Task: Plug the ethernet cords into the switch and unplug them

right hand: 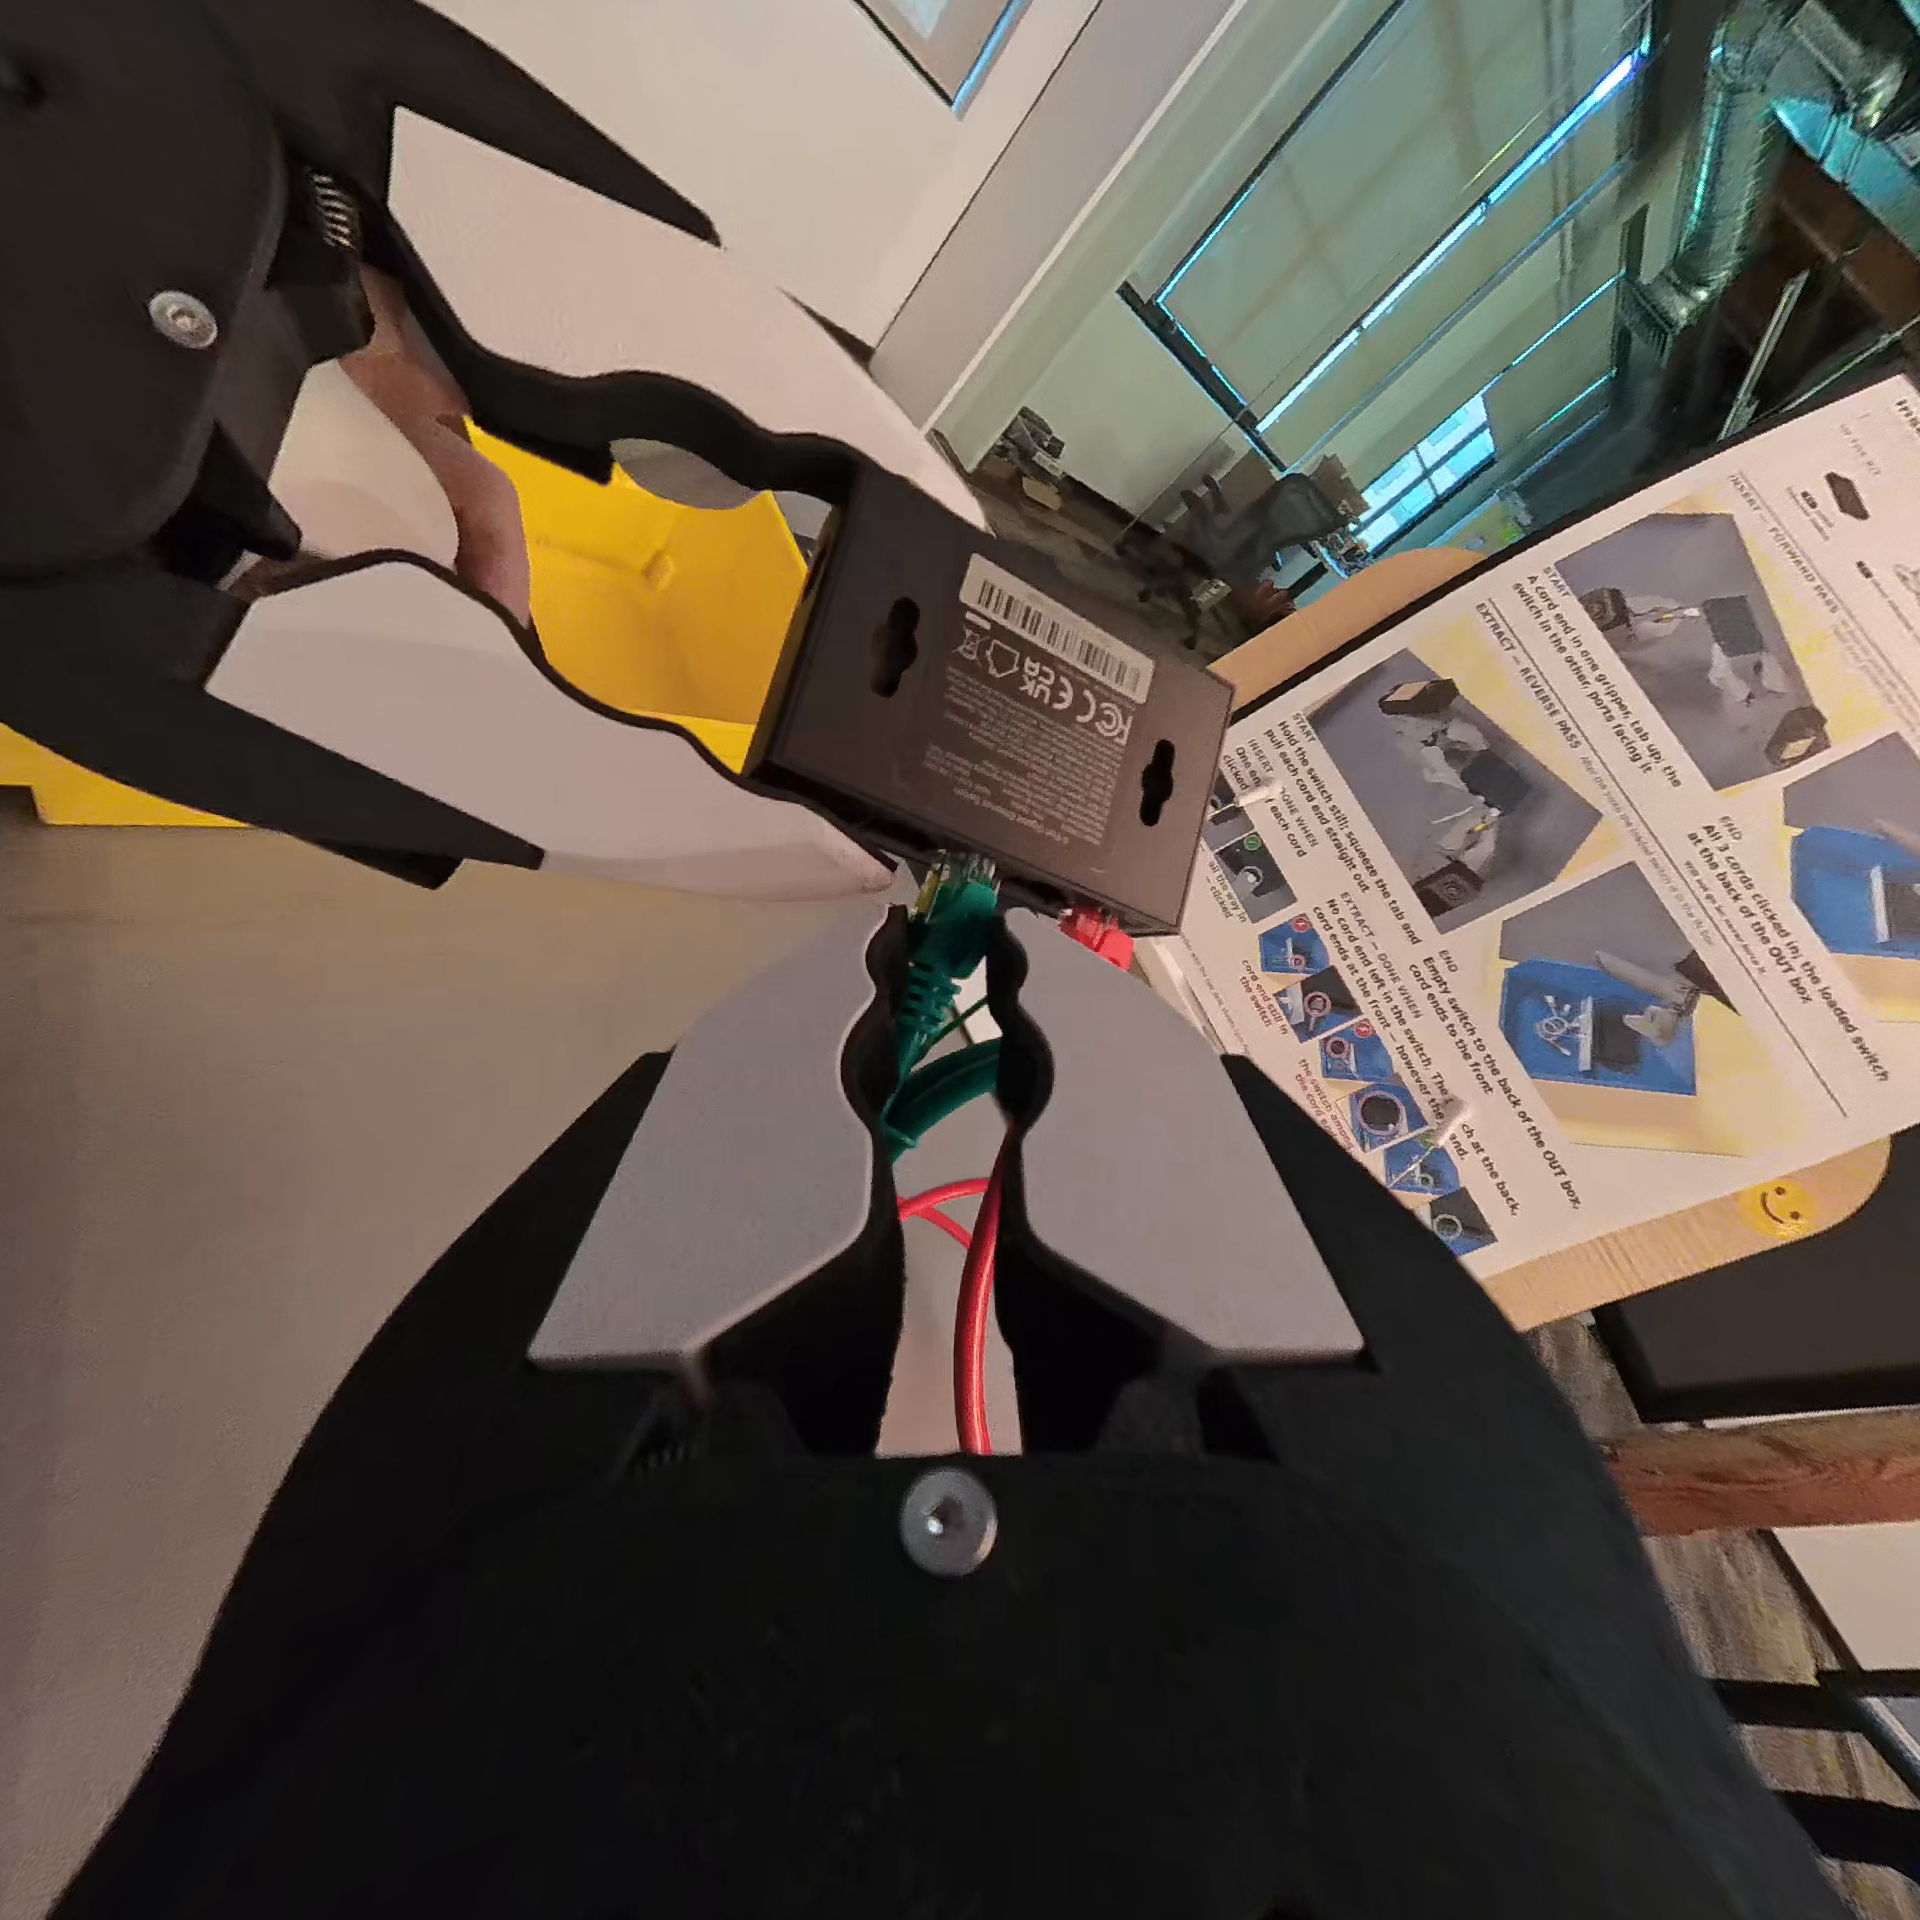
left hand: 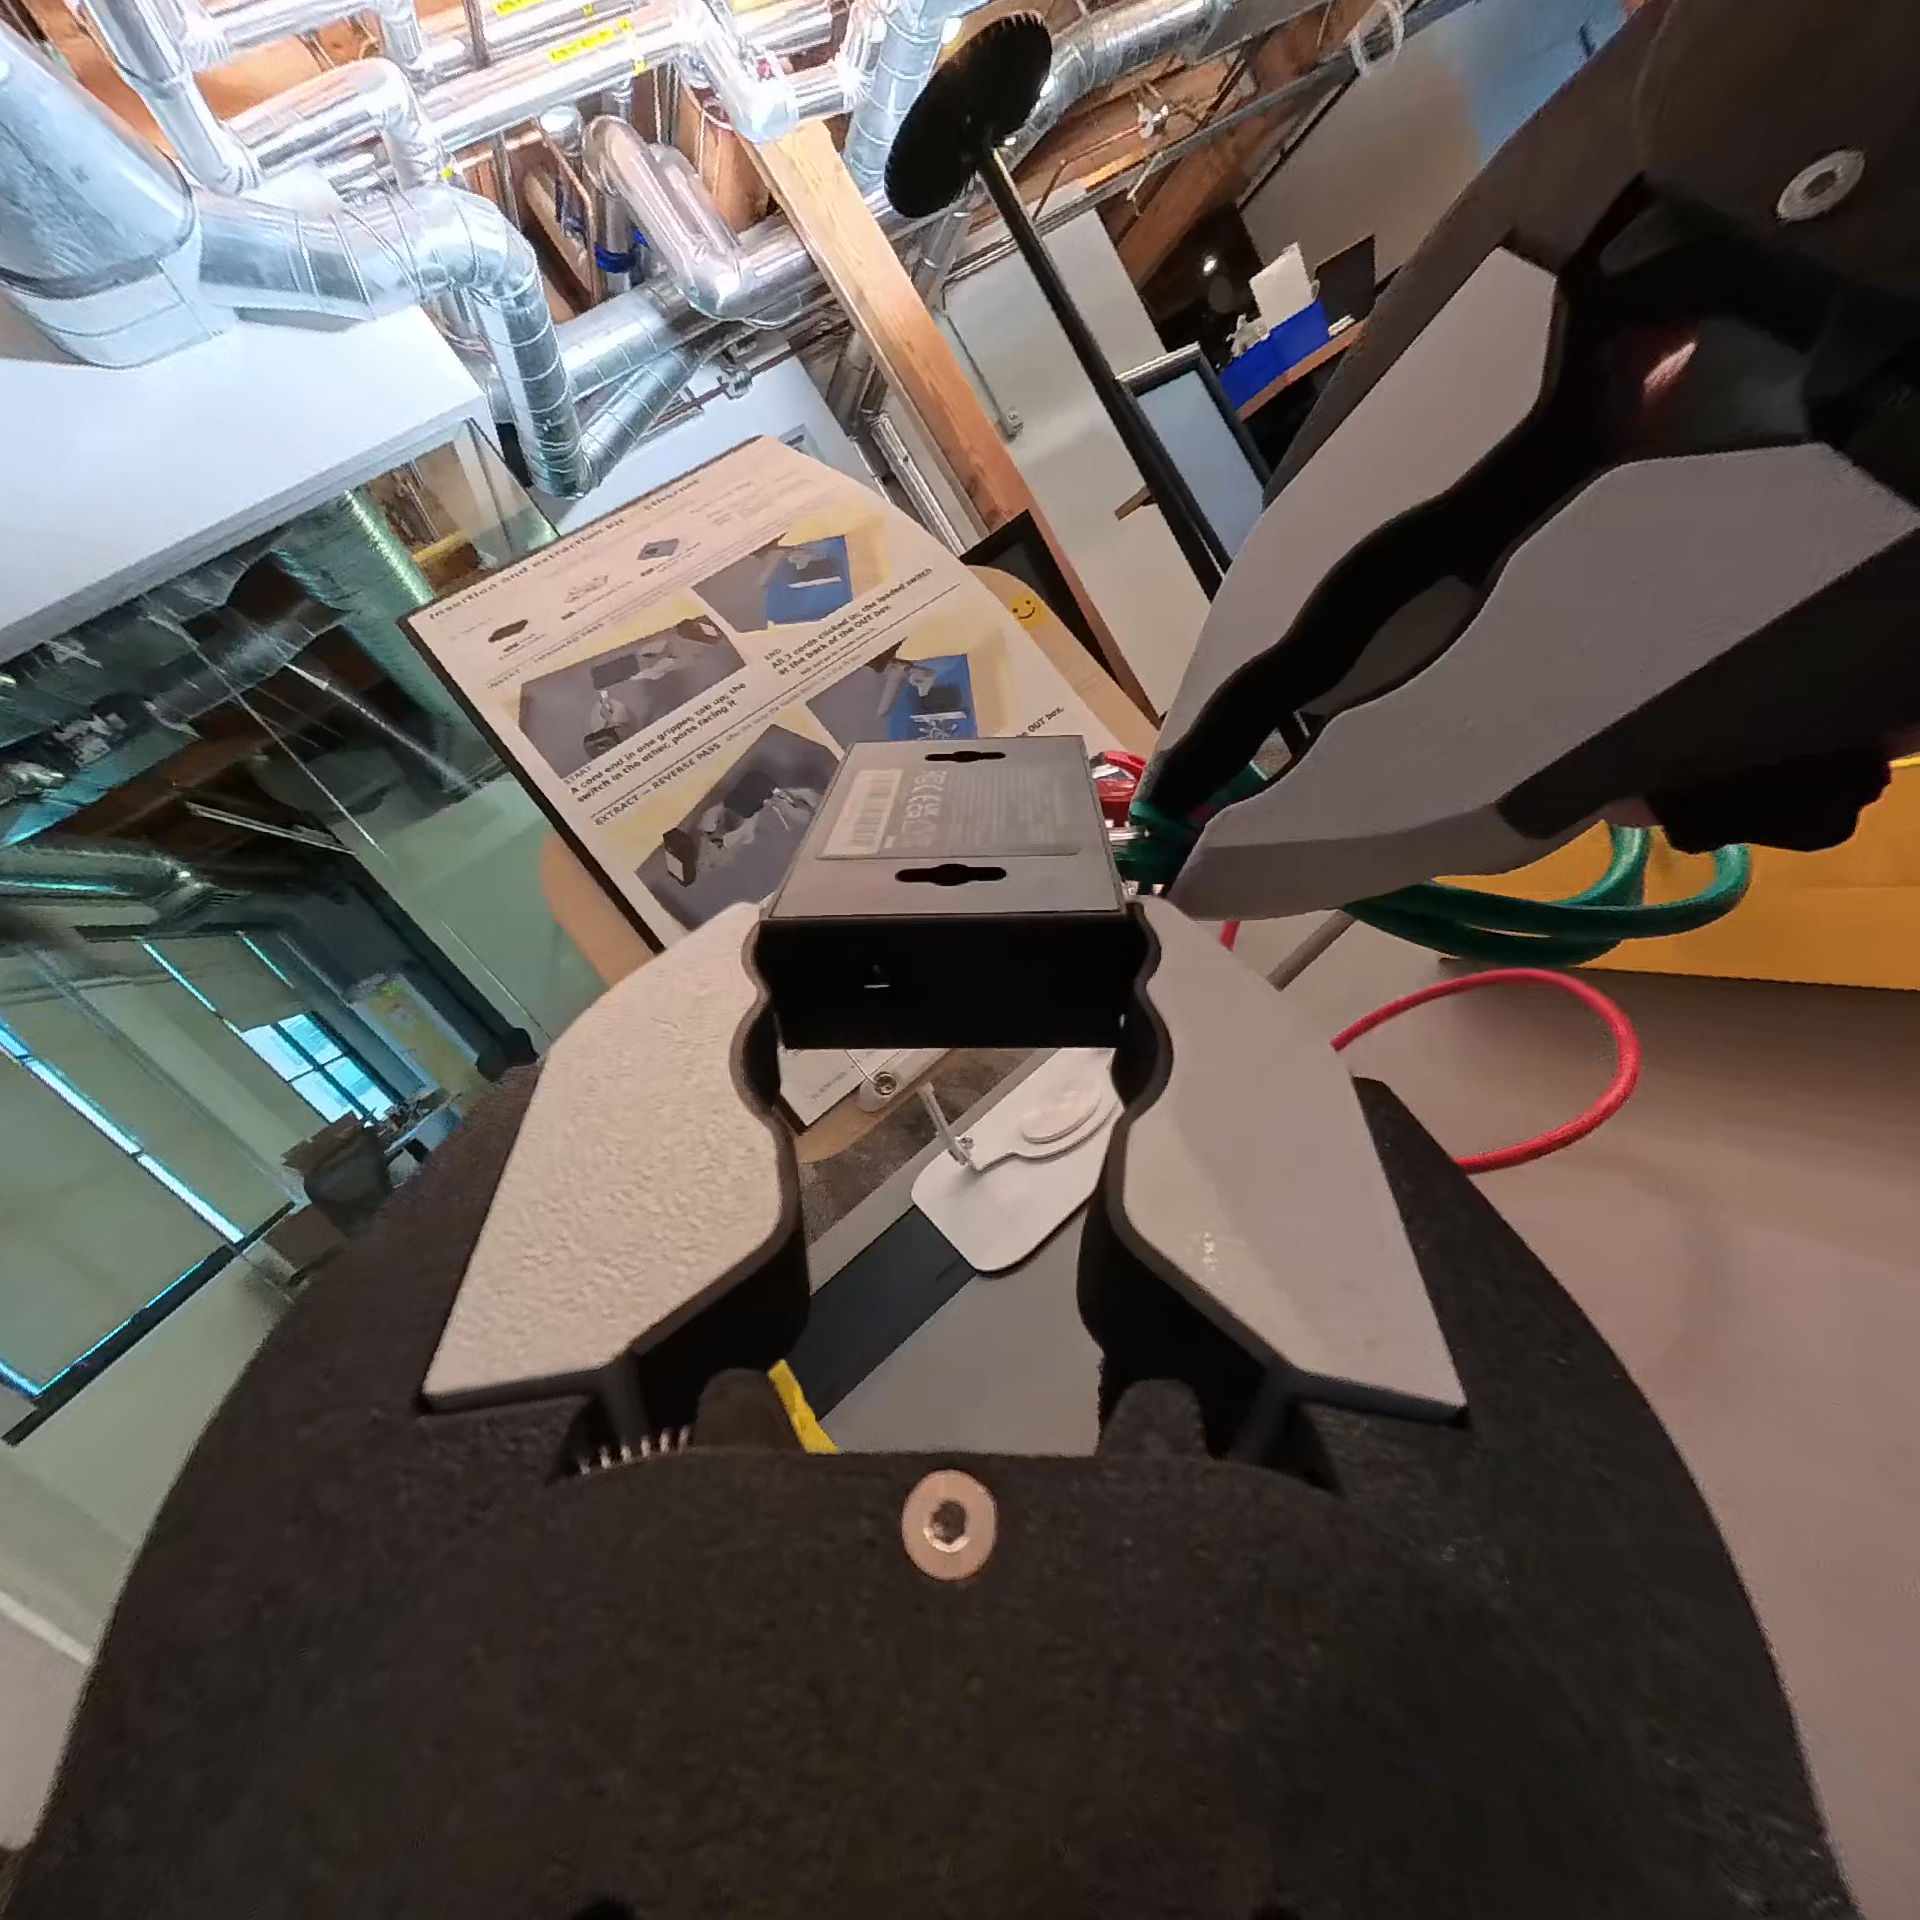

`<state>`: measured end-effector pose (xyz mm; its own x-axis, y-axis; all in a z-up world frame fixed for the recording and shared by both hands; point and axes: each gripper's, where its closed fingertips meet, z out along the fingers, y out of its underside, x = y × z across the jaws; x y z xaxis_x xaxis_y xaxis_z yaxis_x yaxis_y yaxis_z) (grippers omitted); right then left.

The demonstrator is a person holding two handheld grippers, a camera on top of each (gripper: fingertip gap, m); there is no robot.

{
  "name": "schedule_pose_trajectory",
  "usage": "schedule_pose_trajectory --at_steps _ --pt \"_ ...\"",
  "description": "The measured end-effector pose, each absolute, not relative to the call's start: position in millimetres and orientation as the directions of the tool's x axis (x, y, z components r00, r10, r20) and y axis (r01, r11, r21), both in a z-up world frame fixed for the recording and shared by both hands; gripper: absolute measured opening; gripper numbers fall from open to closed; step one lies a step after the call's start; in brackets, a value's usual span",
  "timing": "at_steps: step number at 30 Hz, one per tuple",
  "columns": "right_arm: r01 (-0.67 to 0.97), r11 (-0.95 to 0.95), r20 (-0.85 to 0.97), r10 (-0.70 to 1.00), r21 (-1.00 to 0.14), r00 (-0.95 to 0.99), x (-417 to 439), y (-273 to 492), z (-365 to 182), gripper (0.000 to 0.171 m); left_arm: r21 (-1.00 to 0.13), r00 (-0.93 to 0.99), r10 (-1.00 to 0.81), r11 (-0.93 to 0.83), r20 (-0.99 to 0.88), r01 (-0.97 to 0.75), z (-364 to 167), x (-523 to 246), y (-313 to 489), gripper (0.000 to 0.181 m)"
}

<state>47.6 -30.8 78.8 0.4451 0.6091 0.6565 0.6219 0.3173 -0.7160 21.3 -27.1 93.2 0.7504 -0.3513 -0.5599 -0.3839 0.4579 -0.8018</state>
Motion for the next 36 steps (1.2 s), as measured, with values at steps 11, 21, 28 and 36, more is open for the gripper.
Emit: schedule_pose_trajectory --at_steps 11,21,28,36 --pt "0.639 0.338 0.682 0.598 -0.691 0.422 45 -30 76 0.015 -0.668 0.682 -0.195 0.508 -0.704 -0.544 98 21 -33 0.062" --pt "0.567 0.445 0.708 0.566 -0.693 0.422 41 -41 91 0.016 -0.538 0.656 -0.019 0.59 -0.755 -0.602 116 16 -48 0.061" --pt "0.523 0.511 0.729 0.525 -0.682 0.439 39 -45 100 0.02 -0.476 0.641 0.063 0.615 -0.765 -0.629 123 15 -55 0.061" --pt "0.494 0.534 0.727 0.526 -0.687 0.442 38 -46 102 0.021 -0.474 0.647 0.075 0.617 -0.759 -0.628 125 13 -56 0.061"
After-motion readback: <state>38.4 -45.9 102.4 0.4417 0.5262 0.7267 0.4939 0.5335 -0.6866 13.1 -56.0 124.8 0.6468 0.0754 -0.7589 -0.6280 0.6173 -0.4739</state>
